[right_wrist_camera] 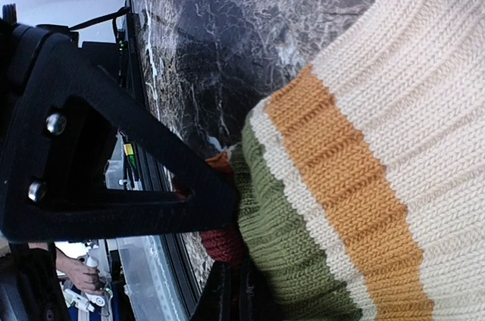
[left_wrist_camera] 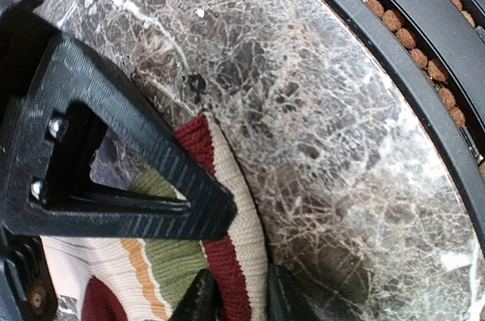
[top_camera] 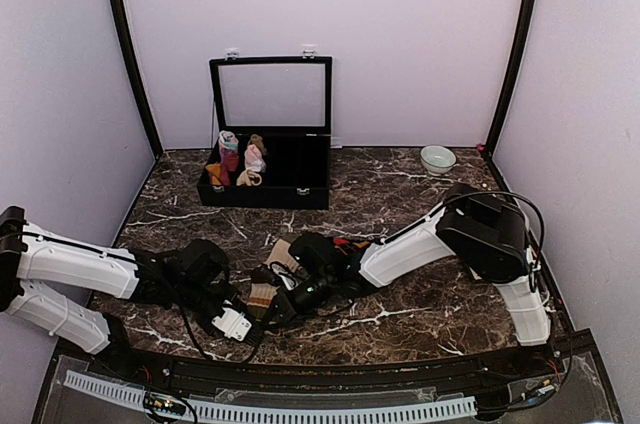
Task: Roll the socks
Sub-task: Roll the sock at the center of the board.
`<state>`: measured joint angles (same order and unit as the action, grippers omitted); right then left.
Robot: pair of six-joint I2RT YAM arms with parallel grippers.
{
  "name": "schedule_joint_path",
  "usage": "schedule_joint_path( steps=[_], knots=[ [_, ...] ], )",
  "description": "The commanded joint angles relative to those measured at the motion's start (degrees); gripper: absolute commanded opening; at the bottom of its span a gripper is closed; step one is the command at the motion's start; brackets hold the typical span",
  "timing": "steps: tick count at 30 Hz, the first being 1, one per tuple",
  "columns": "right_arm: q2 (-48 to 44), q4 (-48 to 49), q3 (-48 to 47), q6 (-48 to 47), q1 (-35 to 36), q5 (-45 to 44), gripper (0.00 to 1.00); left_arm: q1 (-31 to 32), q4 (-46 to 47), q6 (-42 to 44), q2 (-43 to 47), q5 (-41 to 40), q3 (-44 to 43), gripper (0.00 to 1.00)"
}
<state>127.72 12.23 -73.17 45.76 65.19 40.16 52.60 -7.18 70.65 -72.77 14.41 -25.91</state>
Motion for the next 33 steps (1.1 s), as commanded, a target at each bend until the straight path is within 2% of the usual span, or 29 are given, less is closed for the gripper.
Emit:
schedule_joint_path(
  steps=[1,3,5,7,10,12,16,23,27,33],
  knots=[
    [5.22,-9.68,4.0,1.96,-0.56,-4.35,0.0,1.85,2.92,-0.34,1.32,-2.28,1.88,0.27],
    [5.18,-8.52,4.61,2.71,-0.76,-4.15,0.0,2.52,3.52,-0.87,1.97,-2.71,2.19,0.31],
    [5.18,-7.42,5.09,3.25,-0.96,-3.93,0.0,3.73,2.97,-1.5,3.16,-2.52,2.11,0.31],
    [5.17,-6.93,5.37,3.65,-1.05,-3.76,0.0,5.03,1.58,-2.54,3.67,-1.93,1.77,0.24],
    [5.05,-6.1,5.68,4.06,-1.06,-3.74,0.0,5.84,-0.31,-4.51,2.6,-1.16,0.82,0.06],
    [4.89,-5.88,5.67,4.16,-1.06,-3.9,0.01,5.85,-0.12,-5.41,1.46,-1.89,1.25,0.0],
    [4.37,-5.67,5.66,4.14,-1.18,-4.2,0.04,5.77,-0.16,-5.22,0.89,-3.52,2.53,0.0],
    [3.34,-3.16,8.6,5.3,-1.14,-4.02,0.07,4.4,-2.68,-8.11,-5.41,-5.4,0.21,0.0],
    [1.52,-1.75,10.75,5.45,-1.16,-5.12,0.14,0.95,-6.3,-9.36,-9.85,-3.62,-3.31,0.0],
    [-1.62,-1.09,13.63,4.2,-1.28,-7.97,0.25,-1.89,-10.67,-10.14,-10.82,0.65,-4.81,0.0]
  ],
)
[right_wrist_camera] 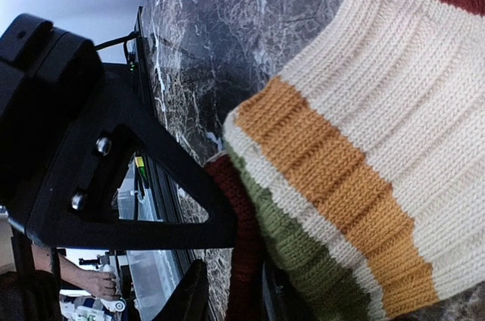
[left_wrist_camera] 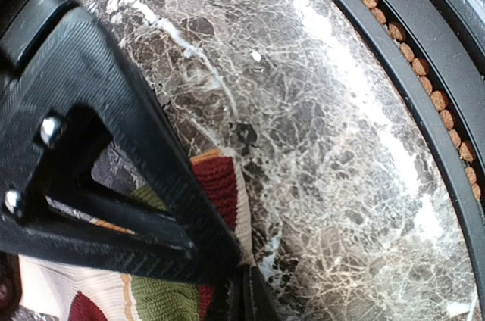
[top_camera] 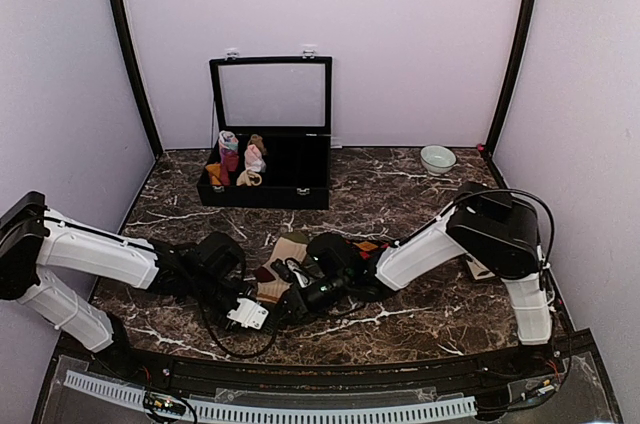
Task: Roll the socks
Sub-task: Roll the sock at the center of the board.
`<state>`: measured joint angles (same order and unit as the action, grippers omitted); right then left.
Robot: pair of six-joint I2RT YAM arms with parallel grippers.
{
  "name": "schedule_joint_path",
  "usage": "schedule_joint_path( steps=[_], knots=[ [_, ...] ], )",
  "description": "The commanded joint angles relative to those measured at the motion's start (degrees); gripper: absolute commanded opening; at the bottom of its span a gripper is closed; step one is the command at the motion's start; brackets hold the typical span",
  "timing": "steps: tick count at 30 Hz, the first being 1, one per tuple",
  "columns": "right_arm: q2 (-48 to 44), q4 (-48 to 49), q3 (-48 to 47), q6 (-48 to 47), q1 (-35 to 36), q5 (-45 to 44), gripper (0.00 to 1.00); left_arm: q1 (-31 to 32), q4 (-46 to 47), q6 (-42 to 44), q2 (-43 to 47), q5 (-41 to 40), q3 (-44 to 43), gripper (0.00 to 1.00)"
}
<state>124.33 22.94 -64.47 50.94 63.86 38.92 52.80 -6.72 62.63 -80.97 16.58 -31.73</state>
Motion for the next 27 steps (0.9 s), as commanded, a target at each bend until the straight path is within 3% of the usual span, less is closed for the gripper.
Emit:
schedule_joint_path(
  steps=[1,9,12,15,27],
  knots=[
    [1.16,-11.01,5.88,-0.86,0.0,-7.01,0.26,-2.3,-12.34,-2.62,-2.96,-0.69,0.55,0.0],
    [-8.68,-7.48,15.4,-8.53,0.71,-20.97,0.32,-4.49,-20.55,-4.94,-7.84,6.59,-3.72,0.0],
    [-16.01,-4.35,20.53,-17.18,4.42,-31.54,0.33,-6.16,-22.73,-5.35,-10.55,8.99,-6.16,0.0],
    [-22.34,0.22,24.07,-31.87,12.74,-45.04,0.36,-8.17,-26.09,-5.34,-13.96,12.09,-9.76,0.0],
    [-16.03,-12.28,7.33,-56.38,19.91,-56.92,0.39,-12.33,-41.01,-1.61,-26.48,22.96,-22.43,0.0]
  ],
)
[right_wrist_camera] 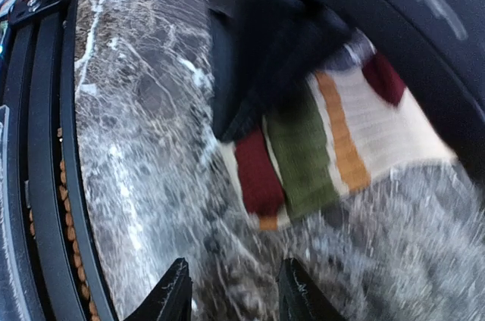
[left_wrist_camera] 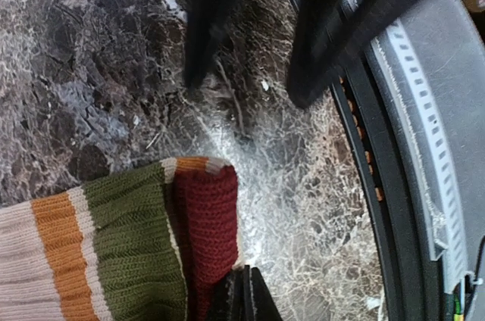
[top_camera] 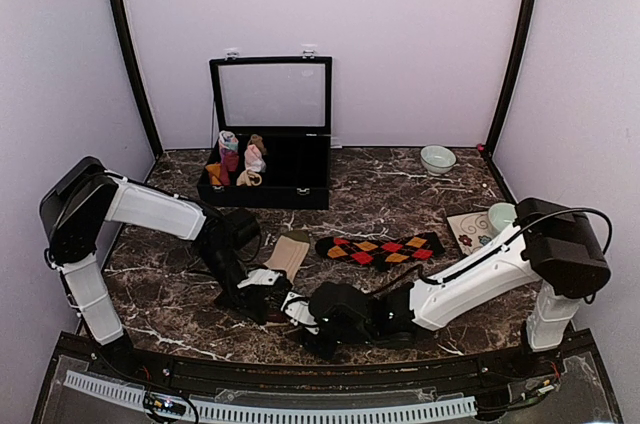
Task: Roll the socks
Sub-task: Roll the sock at the center of the board.
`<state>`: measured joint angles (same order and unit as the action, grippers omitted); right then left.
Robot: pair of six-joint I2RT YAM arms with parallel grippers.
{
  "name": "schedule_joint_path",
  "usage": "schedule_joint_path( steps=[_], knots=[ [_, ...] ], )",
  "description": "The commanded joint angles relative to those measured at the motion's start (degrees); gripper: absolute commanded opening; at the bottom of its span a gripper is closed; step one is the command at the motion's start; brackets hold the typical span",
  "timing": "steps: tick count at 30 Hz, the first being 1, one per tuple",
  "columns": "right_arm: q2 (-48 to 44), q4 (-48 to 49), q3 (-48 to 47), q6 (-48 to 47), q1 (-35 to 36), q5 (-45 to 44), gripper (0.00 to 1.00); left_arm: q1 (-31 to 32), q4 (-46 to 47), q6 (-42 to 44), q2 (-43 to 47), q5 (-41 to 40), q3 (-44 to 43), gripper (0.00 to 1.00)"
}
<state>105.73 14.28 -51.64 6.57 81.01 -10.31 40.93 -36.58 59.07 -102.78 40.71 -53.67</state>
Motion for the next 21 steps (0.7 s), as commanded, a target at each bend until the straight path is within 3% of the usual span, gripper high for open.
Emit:
schedule_joint_path(
  steps=[1,10,21],
  knots=[
    [3.25,-4.16,-6.71,-14.2,3.17,-7.93,0.39,-0.56,-11.97,2.35,-5.25,-0.87,-0.87,0.0],
    [8.11,-4.45,-12.2,-26.38,3.39,-7.33,0.38,-1.0,-13.6,1.58,-7.02,1.22,-2.08,0.0],
    [12.12,-1.42,-15.37,-28.18,3.01,-5.53,0.34,-1.37,-12.2,0.34,-6.53,-0.03,-1.64,0.0]
  ],
)
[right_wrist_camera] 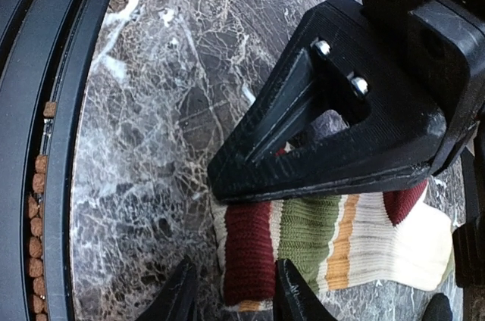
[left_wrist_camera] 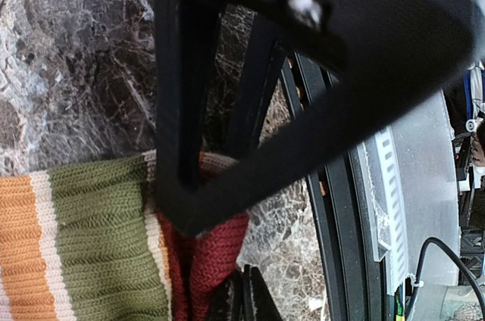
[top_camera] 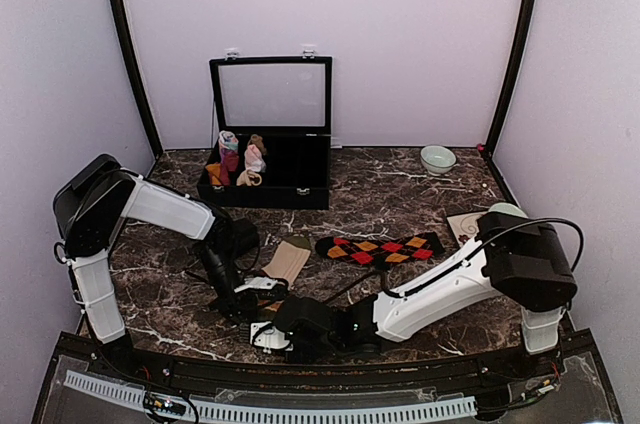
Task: Roll the socks
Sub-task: Roll the sock at the center of the board.
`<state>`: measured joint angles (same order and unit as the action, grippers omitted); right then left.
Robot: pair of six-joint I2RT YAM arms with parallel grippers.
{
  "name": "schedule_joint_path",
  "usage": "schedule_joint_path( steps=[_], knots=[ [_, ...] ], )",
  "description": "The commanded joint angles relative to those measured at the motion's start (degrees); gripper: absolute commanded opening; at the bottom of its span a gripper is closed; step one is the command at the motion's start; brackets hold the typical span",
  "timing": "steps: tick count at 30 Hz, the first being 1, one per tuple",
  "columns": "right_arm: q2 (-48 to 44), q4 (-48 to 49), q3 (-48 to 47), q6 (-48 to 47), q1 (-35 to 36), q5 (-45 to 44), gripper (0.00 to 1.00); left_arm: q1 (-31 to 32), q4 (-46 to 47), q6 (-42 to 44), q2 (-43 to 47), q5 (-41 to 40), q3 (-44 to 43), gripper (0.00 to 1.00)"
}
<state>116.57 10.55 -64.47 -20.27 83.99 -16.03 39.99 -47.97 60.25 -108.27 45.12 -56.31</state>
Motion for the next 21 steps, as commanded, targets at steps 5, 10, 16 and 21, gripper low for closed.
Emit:
schedule_joint_path(
  steps=[5,10,16,21],
  knots=[
    [1.0,2.62,-3.04,-2.54,1.01,-1.03,0.35,-0.5,-0.46,-0.97,-1.32,-5.14,0.72,0.0],
    [1.97,2.43,-4.35,-4.06,1.27,-2.19,0.36,-0.69,-0.2,-1.0,-1.42,-5.14,0.61,0.0],
    [3.1,1.62,-5.3,-4.7,1.52,-1.01,0.31,-0.79,-0.13,-1.34,-1.59,-5.26,0.34,0.0],
    [3.85,1.0,-4.16,-3.29,1.62,-0.4,0.28,-1.17,-0.11,-1.32,-1.69,-5.81,0.13,0.0]
  ],
)
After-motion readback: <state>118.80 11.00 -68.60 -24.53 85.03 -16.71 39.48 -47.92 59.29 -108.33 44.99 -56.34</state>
